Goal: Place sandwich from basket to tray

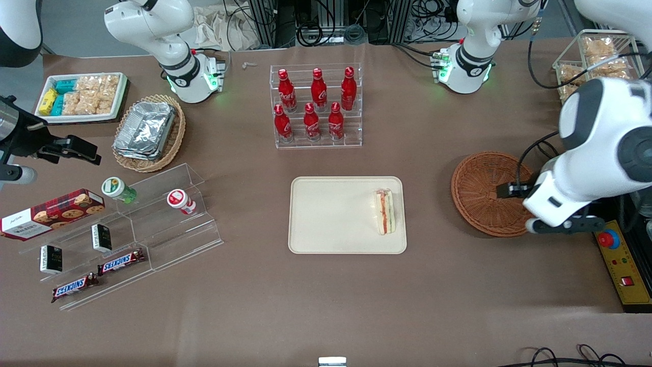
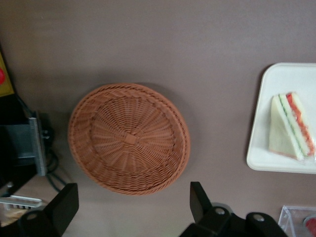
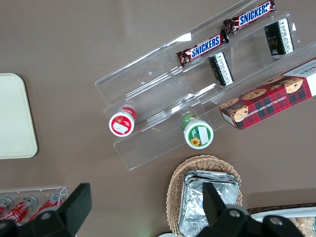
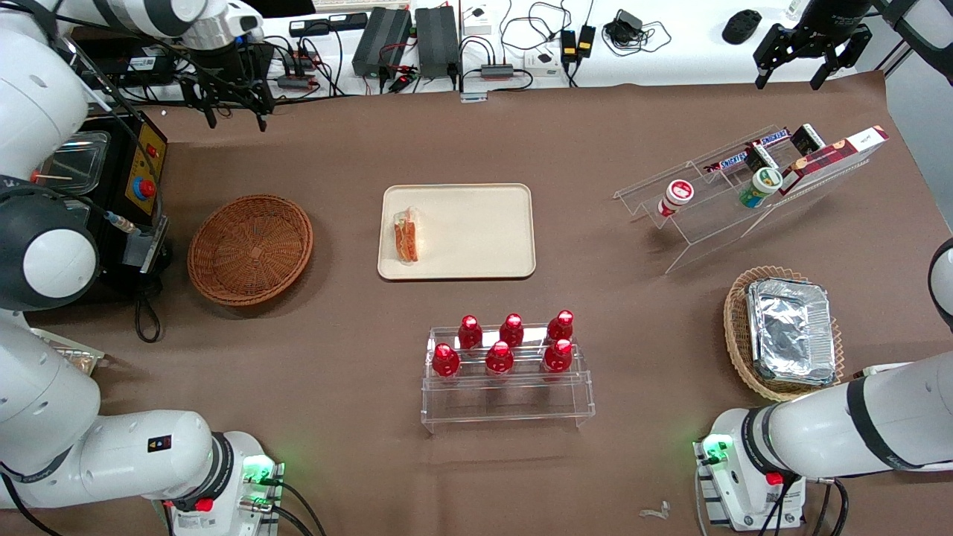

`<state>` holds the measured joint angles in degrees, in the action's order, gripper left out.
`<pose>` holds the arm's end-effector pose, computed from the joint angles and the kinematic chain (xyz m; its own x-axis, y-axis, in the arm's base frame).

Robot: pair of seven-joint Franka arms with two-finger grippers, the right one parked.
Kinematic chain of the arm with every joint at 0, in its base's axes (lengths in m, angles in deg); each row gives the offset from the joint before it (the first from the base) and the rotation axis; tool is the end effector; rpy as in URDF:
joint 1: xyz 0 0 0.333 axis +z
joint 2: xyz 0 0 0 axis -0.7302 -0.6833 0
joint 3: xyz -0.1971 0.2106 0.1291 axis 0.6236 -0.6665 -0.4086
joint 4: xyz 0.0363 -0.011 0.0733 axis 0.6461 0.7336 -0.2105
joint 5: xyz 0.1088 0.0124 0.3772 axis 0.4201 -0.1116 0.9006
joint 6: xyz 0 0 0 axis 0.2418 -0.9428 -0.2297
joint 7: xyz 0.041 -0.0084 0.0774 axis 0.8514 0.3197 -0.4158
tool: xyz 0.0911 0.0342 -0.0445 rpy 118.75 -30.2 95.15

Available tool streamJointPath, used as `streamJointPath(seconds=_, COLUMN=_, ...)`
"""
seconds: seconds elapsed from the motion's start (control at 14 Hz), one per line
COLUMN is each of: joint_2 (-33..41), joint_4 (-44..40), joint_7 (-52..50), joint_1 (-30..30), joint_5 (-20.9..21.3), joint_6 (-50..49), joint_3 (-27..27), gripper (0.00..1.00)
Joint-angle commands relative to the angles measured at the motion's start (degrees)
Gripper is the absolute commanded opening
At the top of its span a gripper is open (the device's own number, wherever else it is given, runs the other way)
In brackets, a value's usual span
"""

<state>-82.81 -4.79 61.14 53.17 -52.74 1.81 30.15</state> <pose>0.6224 -0.0776 0.5078 0.9845 -0.0097 -0.1751 -0.0252 -0.9959 -0.0865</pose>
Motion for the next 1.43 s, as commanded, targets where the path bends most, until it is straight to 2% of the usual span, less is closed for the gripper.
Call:
streamJointPath(seconds=0.0, joint_2=3.91, joint_4=0.62, joint_7=6.37, joint_1=-1.86, joint_5=-1.43, joint_6=-1.88, joint_3=-3.97, gripper=1.00)
streamJointPath(seconds=0.29, joint_2=6.20, joint_4=0.53, joint_7=9.03, joint_1=-6.70, joint_5=-4.59, joint_6=-3.46, joint_3=-11.88, gripper=1.00)
streamJointPath(seconds=1.36, joint_2=4.53, joint_4=-4.21, joint_7=8.24, joint_1=-6.36, joint_5=-4.42, joint_6=-3.46, joint_3=-11.63, gripper=1.00)
